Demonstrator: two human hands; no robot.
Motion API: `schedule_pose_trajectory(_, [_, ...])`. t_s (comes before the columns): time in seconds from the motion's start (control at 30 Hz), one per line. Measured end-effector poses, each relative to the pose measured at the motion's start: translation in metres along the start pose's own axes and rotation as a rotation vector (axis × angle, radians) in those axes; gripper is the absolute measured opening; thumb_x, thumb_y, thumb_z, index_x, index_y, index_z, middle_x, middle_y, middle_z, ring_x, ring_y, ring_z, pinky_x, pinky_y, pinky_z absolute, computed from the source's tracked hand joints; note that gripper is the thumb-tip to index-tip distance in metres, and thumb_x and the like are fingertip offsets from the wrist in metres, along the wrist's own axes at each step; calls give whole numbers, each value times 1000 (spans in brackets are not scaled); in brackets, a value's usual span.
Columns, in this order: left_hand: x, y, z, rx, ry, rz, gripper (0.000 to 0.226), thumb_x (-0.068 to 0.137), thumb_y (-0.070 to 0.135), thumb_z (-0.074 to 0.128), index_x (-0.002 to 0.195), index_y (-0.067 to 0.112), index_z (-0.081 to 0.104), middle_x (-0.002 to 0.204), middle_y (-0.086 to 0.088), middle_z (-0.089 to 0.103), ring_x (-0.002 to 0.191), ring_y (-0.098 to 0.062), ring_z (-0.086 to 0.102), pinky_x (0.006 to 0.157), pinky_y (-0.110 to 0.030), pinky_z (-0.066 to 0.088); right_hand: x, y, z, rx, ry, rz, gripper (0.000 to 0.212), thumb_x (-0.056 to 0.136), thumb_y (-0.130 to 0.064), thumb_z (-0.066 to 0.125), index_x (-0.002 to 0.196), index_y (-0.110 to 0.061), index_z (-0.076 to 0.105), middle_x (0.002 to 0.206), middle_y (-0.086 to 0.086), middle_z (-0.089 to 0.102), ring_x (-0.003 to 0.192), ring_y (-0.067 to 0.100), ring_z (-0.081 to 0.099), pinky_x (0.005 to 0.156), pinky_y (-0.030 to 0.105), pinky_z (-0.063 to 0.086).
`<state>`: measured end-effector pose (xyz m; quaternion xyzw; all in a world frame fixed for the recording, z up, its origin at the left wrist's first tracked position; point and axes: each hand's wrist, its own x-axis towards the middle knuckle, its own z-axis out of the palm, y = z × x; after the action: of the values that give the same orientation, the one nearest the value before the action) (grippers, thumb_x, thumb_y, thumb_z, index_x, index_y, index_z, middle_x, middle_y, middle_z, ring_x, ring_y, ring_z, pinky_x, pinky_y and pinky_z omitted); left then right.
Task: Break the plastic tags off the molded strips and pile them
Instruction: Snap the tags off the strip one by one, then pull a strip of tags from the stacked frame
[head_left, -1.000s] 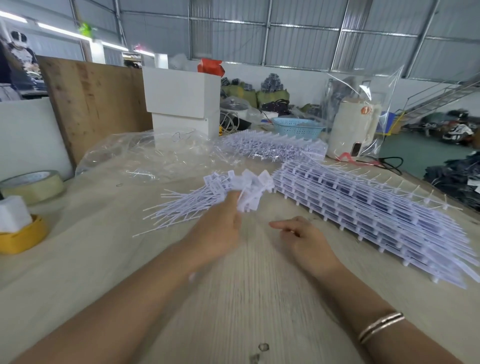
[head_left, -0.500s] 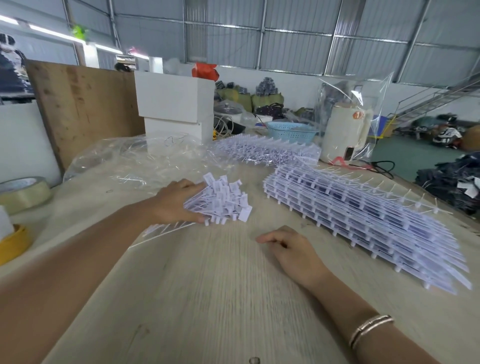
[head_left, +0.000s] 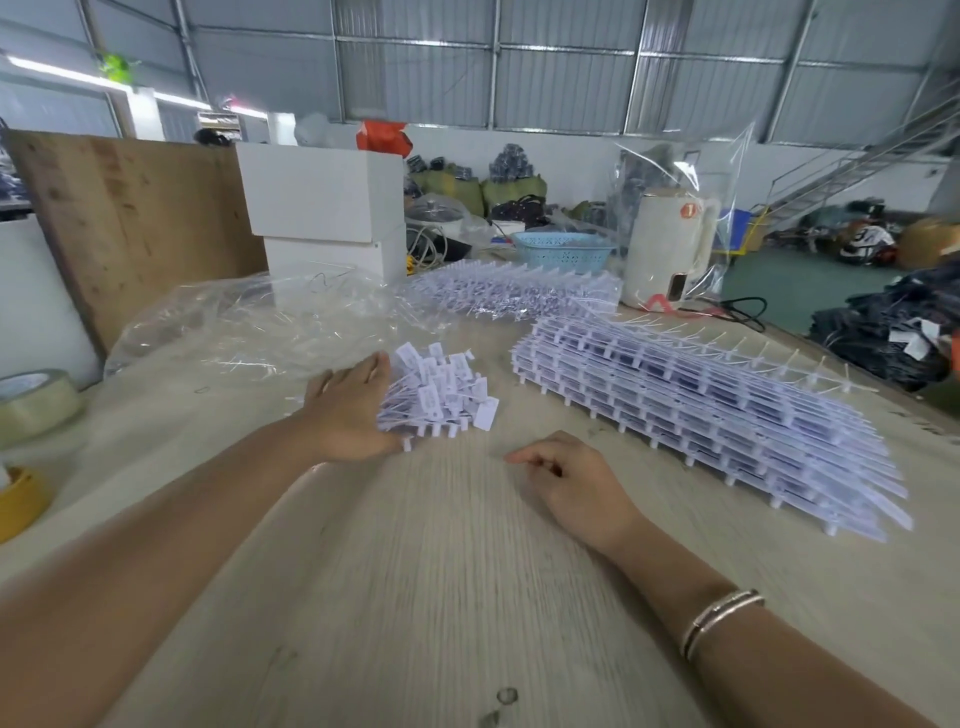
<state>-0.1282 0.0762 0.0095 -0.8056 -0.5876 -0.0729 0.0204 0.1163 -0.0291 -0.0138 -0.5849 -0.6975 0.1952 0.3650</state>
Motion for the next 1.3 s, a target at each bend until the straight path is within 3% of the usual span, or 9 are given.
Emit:
schedule_pose_trajectory(0.17, [-20,33,-17,-58,76,52,89,85,40,59,151,19,3,158,3,-11,144,-18,-5,114,-36,1,5,5,-8,-123,113,69,27,92,-10,47,102,-26,67,98,-10,58,77,5,56,67,17,41])
schedule_pose_trajectory(0.3, [-28,93,-23,-372,313,261,52,88,18,58,138,16,45,144,-3,39,133,-23,33,101,-26,24,16,7,-34,-391,127,68,21,91,-16,50,106,-23,63,102,-4,61,89,14,59,71,25,43])
schedule_pose_trajectory(0.4, [-23,144,-22,-732,35,253,28,91,13,53,117,17,64,119,-2,63,112,-15,56,91,-20,39,31,10,-60,-676,170,31,24,91,-17,50,113,-17,60,114,4,58,103,25,56,77,32,42])
schedule_pose_trajectory(0.47, [-13,173,-18,-929,-81,141,17,91,11,52,99,16,66,101,-8,68,98,-21,63,85,-28,50,40,12,-73,-837,166,50,29,90,-18,52,117,-14,57,120,8,54,110,29,52,85,37,44])
schedule_pose_trajectory(0.53, [-2,194,-13,-1179,-181,-2,15,90,5,50,91,10,64,82,-8,64,75,-20,63,65,-22,53,45,17,-81,-951,144,87,32,89,-20,54,120,-10,56,124,10,51,116,31,48,91,40,42])
schedule_pose_trajectory(0.77, [27,233,15,-1627,-335,-240,17,95,6,42,90,11,58,78,-6,59,69,-14,56,64,-23,53,49,34,-96,-1218,54,39,24,87,-12,55,109,-8,63,126,12,51,117,31,48,94,40,41])
schedule_pose_trajectory(0.9, [34,248,18,-1820,-318,-348,23,96,10,44,78,7,57,52,-3,61,55,-15,57,52,-21,55,46,35,-100,-1244,67,-23,21,88,-10,51,106,-8,61,112,9,60,109,30,55,82,39,46])
schedule_pose_trajectory(1.1, [56,262,15,-1606,-143,-482,33,97,33,47,83,5,59,86,-16,66,67,-27,64,53,-33,55,36,49,-104,-1203,98,-252,24,86,-20,53,109,-14,58,112,5,59,108,26,52,86,36,40])
schedule_pose_trajectory(1.3, [55,257,15,-1679,-157,-467,20,92,11,54,108,1,60,99,-19,63,68,-23,61,35,-23,48,46,50,-106,-875,62,-82,25,92,-27,42,99,-14,62,108,7,58,104,27,52,84,35,40])
